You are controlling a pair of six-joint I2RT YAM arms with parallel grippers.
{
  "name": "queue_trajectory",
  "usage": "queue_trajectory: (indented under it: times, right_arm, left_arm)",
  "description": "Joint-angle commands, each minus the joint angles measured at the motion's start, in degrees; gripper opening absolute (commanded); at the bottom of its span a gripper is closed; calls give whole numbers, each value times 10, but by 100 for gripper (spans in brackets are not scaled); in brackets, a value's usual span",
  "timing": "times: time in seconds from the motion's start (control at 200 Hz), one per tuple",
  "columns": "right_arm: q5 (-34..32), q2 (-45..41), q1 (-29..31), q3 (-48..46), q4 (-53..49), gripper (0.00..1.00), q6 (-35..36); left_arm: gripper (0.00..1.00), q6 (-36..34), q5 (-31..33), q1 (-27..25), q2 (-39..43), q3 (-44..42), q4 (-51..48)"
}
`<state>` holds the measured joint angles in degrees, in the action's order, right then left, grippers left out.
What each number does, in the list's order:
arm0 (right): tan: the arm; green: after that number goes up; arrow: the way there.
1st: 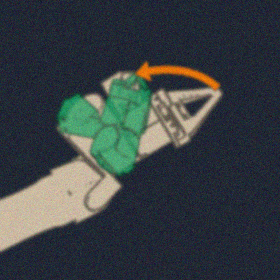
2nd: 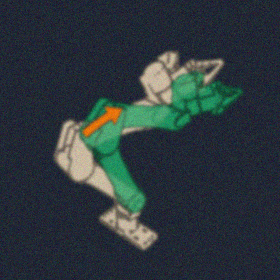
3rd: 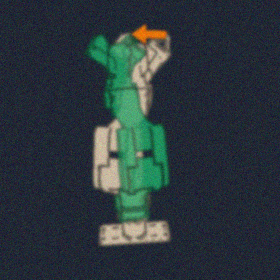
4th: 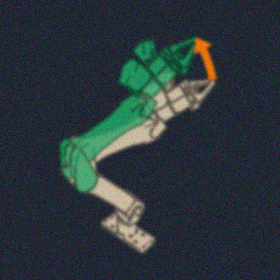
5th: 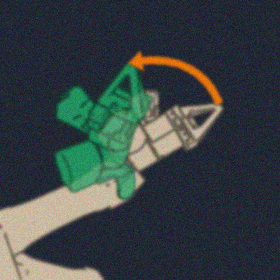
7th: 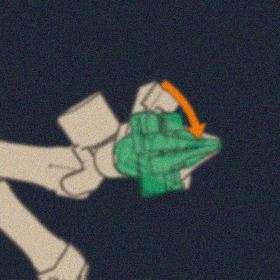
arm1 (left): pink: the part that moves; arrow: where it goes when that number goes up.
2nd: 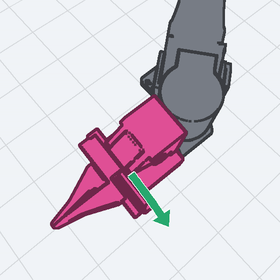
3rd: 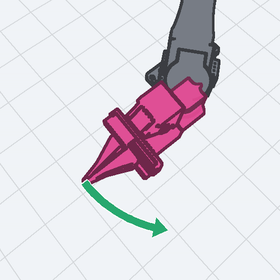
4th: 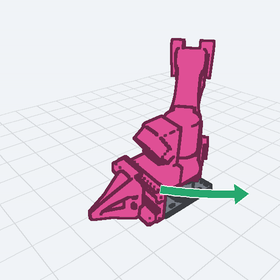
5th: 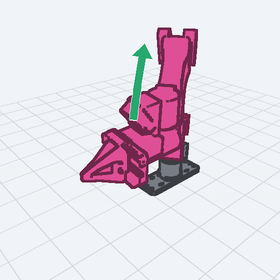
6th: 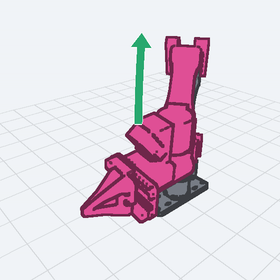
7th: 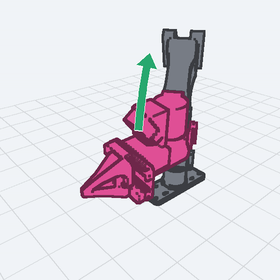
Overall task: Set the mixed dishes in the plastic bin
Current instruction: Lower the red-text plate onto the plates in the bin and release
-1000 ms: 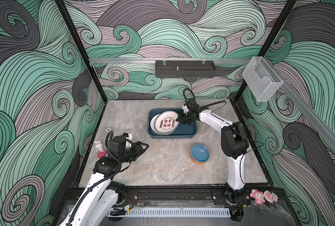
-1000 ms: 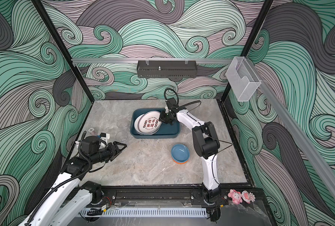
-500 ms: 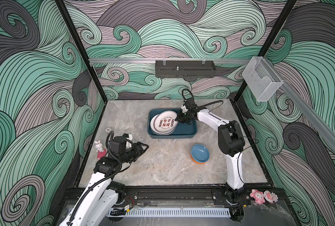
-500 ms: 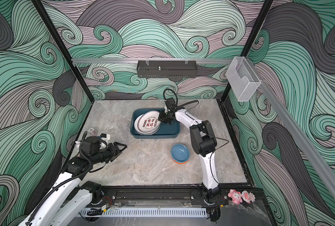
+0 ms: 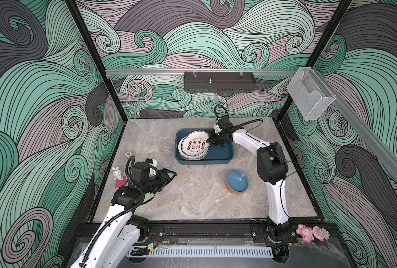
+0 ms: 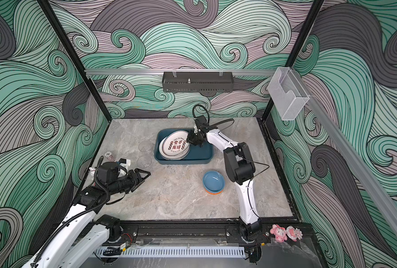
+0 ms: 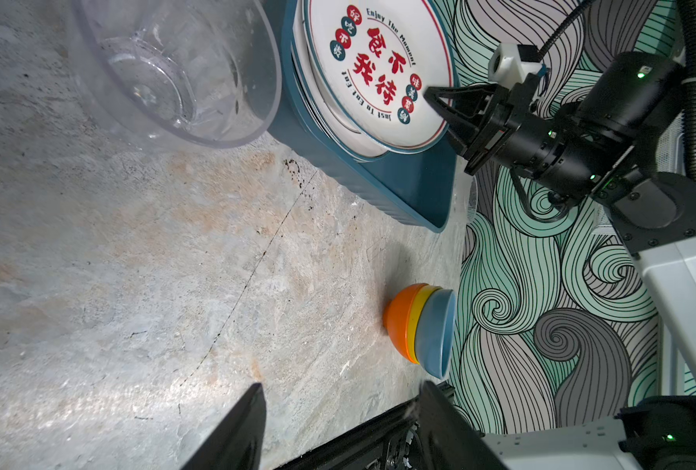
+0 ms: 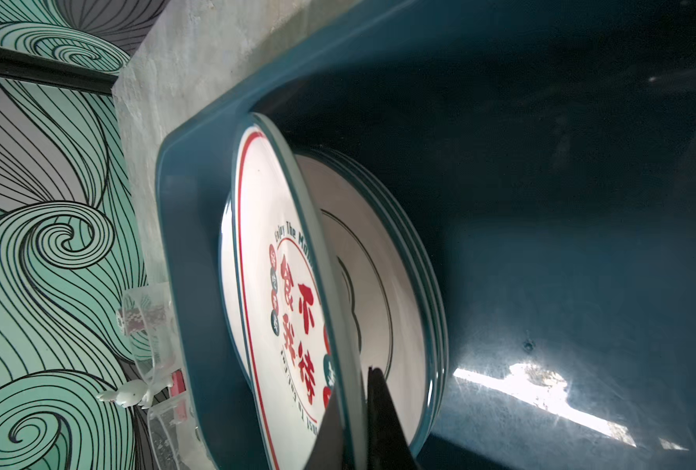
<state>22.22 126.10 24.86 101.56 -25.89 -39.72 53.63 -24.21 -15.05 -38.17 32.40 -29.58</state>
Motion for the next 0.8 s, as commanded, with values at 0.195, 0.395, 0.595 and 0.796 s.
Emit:
queue_trajectory:
  times: [0.195, 0.395, 0.595, 0.796]
  right_arm:
    - [2, 5, 5, 22, 15, 0, -7]
    - [0, 7, 5, 16, 16, 2, -7]
    - [-3, 7, 5, 8, 15, 8, -6]
    - [-8, 3, 5, -4, 16, 15, -5]
  left_arm:
    - [62, 5, -2, 4, -1, -8, 7]
    - [62, 7, -1, 5, 4, -13, 6]
    - [62, 9, -1, 4, 6, -16, 6]
    - [62, 11, -1, 4, 6, -18, 7]
